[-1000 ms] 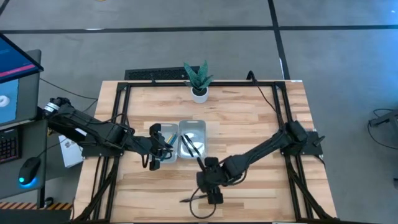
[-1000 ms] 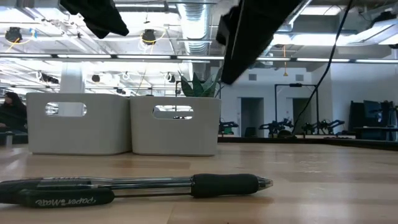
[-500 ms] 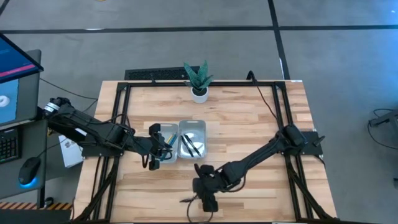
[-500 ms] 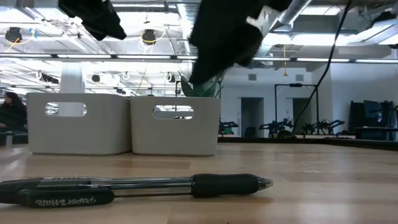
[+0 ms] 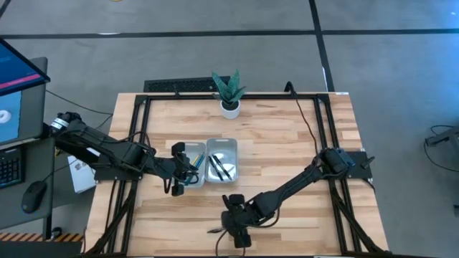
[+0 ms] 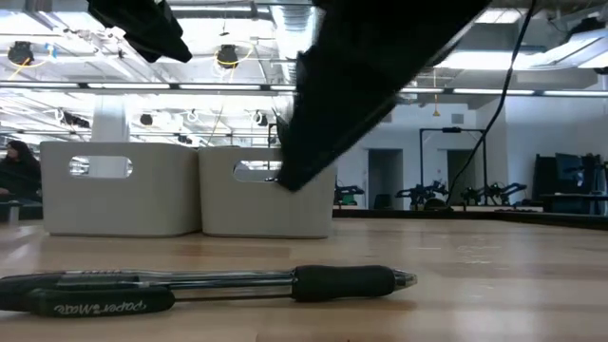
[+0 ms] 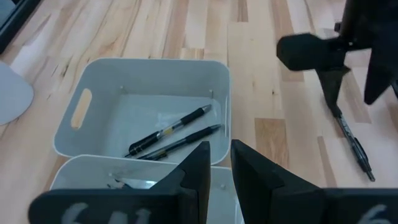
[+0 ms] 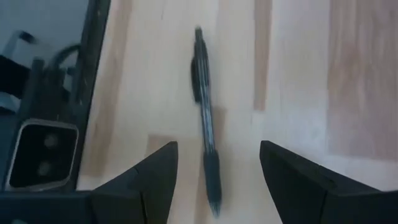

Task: Sort pens & pencils
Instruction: Put the black pen into the right gray bin

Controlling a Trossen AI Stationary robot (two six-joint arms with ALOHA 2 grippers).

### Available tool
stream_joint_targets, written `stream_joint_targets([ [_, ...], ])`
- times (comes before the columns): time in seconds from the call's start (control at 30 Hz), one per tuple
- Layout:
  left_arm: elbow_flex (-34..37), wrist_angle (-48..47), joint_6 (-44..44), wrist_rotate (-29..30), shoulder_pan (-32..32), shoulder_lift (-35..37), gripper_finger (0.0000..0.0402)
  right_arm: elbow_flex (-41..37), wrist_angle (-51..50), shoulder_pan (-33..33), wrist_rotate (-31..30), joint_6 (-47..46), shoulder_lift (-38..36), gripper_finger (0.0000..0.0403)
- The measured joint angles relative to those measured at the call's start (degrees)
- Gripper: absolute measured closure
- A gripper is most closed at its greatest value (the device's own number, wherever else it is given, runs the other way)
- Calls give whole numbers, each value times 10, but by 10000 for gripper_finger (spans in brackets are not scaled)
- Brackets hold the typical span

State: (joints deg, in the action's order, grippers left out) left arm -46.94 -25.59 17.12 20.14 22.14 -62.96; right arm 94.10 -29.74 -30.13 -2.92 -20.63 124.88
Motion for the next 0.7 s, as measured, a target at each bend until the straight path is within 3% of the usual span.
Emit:
stream_joint_targets([
  [0.53,0,-11,12,0,0,0,347,0,-15,-10,-18,22,45,155],
  [0.7,0,-11,22,0,0,0,347,1,-22,-10,-26,23,46,178],
])
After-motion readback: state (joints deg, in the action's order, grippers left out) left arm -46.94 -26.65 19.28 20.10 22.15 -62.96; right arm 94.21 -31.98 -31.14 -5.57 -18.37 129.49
